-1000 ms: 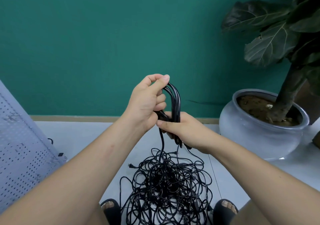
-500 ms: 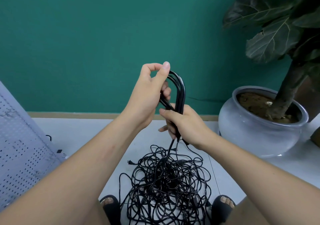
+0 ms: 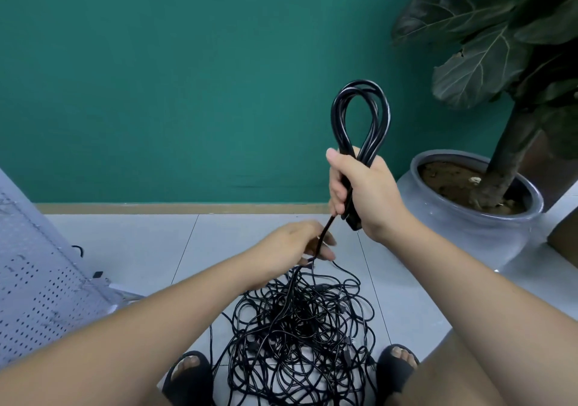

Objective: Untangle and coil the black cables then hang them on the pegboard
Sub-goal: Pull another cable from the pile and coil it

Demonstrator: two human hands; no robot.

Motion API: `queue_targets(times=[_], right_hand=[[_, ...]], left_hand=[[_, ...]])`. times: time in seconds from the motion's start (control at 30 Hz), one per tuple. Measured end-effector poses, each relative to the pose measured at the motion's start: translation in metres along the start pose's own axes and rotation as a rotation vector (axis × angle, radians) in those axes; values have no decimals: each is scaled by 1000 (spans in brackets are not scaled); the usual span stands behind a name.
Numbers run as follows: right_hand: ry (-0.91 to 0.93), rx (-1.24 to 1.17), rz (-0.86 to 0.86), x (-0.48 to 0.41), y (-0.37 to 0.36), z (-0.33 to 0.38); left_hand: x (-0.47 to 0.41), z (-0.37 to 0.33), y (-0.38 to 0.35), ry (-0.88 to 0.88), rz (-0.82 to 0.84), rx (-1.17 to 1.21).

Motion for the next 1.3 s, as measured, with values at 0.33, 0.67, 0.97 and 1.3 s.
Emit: queue_targets(times=[0.33,0.67,0.97,1.3], right_hand=[[-6,-66,-224,-1,24,10],[1,139,-388,-17,53,4],[18,634,-151,-35,47,-24],[-362,-49,280,20,-26,-37]], left_hand=[[2,61,-36,29,35,-278],[48,-7,-48,-259,51,-807],[70,-97,22,-590,-358,-518],[54,-104,93,-470,-625,-46]])
Point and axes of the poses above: each hand's wrist, its own x-axis away from the middle knuckle, its own y-axis out of the back of the hand, z = x × y, the point moved 8 cm from there along -x, towards the middle knuckle, and after that the axes turned 6 degrees about -z, right-handed, at the moved point
